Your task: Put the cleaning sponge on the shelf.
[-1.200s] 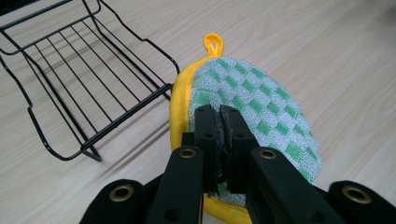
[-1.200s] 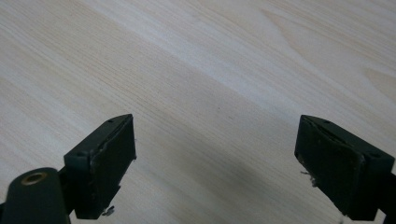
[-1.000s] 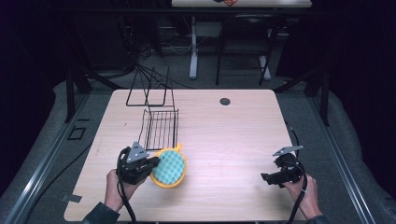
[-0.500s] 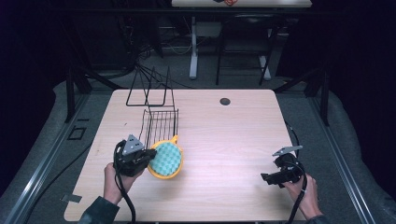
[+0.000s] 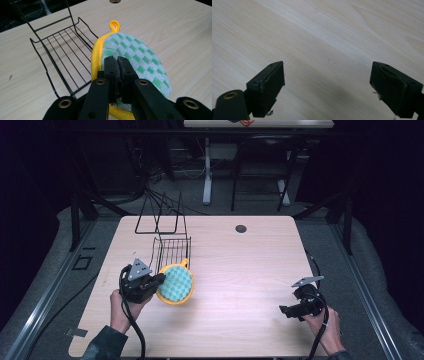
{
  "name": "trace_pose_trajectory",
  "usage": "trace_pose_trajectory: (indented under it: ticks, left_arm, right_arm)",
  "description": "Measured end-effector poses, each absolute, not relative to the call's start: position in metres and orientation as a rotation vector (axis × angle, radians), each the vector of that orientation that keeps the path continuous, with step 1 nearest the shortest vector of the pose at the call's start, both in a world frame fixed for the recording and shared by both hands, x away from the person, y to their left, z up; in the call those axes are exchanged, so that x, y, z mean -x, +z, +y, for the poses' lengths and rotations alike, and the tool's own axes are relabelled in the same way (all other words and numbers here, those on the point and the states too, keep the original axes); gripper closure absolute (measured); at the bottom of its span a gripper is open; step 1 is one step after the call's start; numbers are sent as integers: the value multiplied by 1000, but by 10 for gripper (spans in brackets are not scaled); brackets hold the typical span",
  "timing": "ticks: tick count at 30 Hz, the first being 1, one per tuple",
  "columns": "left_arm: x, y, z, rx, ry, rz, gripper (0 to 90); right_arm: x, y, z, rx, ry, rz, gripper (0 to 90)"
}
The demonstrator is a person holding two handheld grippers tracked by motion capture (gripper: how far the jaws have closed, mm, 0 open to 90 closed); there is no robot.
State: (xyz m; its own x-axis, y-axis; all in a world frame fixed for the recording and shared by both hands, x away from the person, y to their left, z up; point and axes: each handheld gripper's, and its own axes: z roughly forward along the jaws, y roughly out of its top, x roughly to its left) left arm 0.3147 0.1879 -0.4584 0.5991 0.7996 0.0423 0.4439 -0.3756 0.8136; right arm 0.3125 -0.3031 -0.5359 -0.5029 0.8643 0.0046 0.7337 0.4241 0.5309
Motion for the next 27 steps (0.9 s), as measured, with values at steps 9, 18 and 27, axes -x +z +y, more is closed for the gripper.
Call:
trace_pose_trajectory:
  ticks: [9,18,27]
  left_arm:
    - [-322,-456,189,-1998,571,994,868]
    - [-329,-455,191,-1972,590,1012,867]
    - [-337,-456,199,-1942,608,1045,868]
  right_arm:
    - [-313,-536,-304,-1392,698,2411,119]
    - [-313,-536,-304,-1393,697,2408,120]
    - [-312,-535,-304,-1395,700,2406,123]
